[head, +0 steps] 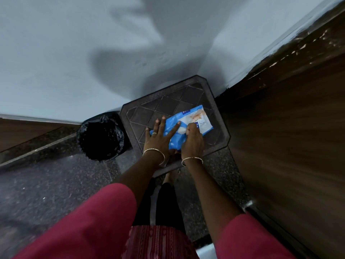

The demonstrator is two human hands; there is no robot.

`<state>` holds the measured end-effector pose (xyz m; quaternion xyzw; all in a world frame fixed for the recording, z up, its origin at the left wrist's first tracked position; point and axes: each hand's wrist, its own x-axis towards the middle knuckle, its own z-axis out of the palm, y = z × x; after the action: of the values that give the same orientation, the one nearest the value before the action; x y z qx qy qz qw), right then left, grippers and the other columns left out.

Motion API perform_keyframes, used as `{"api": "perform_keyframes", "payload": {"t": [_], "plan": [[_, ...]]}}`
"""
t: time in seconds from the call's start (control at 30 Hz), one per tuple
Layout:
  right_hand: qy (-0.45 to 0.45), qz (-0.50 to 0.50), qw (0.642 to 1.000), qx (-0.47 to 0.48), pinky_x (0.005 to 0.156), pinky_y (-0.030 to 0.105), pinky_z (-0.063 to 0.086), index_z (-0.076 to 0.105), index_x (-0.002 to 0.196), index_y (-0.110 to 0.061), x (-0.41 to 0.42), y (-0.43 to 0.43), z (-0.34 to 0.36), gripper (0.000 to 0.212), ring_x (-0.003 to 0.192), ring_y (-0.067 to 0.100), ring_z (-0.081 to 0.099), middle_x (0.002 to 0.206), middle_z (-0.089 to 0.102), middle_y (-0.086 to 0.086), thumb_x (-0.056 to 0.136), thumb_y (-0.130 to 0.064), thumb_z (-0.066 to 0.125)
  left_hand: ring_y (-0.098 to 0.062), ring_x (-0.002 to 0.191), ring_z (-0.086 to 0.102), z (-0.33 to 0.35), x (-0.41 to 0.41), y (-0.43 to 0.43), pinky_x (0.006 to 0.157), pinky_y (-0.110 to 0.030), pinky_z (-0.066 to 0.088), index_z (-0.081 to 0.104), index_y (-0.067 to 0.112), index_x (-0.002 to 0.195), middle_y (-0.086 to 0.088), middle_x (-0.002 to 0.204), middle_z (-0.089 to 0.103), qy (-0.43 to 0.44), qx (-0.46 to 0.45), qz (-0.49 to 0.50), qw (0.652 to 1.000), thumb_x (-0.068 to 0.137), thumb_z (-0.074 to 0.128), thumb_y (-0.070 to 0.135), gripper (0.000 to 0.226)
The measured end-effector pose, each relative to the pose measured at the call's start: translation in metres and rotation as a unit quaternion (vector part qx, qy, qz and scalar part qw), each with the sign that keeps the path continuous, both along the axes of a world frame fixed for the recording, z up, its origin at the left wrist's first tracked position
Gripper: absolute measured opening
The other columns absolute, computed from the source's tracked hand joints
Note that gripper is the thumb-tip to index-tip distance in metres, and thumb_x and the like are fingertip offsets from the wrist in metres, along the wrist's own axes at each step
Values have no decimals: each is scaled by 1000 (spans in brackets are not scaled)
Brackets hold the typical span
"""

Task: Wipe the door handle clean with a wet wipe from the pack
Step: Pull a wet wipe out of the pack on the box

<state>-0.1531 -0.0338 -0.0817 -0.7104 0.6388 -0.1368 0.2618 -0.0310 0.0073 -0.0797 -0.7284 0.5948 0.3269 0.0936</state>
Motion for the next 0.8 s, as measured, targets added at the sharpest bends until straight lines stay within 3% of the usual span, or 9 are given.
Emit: {"api": "perform_keyframes", "payload": {"t": [0.27,0.37,0.5,0.53,0.6,0.73,0.8], "plan": [[-85,-99,991,7,83,45,56,51,113,-10,-4,-2,10,23,110,29,60,118,59,13,92,0,53,-34,151,-15,4,-3,-3,118,-64,6,-10,44,152,-11,162,-24,-21,32,-12,999,84,55,65,97],[-145,-139,979,23,77,47,56,41,100,-19,-6,-5,11,16,97,23,60,105,56,5,98,-4,43,-33,151,-17,7,-4,-5,119,-63,5,-10,42,153,-11,162,-26,-26,42,-11,999,86,55,61,95],[-210,-224,950,60,73,46,50,40,91,-16,-8,-10,15,18,86,22,53,93,50,4,94,2,41,-32,151,-18,7,-5,-7,118,-64,6,-14,44,152,-10,162,-27,-23,52,-2,998,86,61,56,101],[-244,-261,930,83,75,48,52,41,88,-18,-9,-13,16,23,88,23,54,92,50,4,92,5,41,-32,151,-18,7,-5,-7,118,-64,6,-15,45,151,-10,161,-28,-23,57,-2,998,86,61,55,101],[-338,-362,857,143,74,44,55,42,83,-22,-13,-24,19,37,92,25,53,91,49,2,91,14,39,-32,151,-19,7,-6,-8,118,-64,5,-16,47,150,-9,161,-28,-17,61,3,998,86,62,55,102],[-484,-452,713,230,74,32,53,46,81,-17,-31,-43,36,35,82,22,58,92,55,6,97,14,38,-32,150,-19,5,-5,-8,118,-64,5,-19,48,149,-9,161,-29,-6,66,9,998,83,66,55,107],[-509,-453,686,254,81,33,53,51,86,-17,-40,-47,45,30,86,20,62,96,61,6,101,6,41,-33,150,-19,7,-2,-11,118,-64,7,-17,48,149,-9,161,-30,2,78,2,997,82,67,56,108]]}}
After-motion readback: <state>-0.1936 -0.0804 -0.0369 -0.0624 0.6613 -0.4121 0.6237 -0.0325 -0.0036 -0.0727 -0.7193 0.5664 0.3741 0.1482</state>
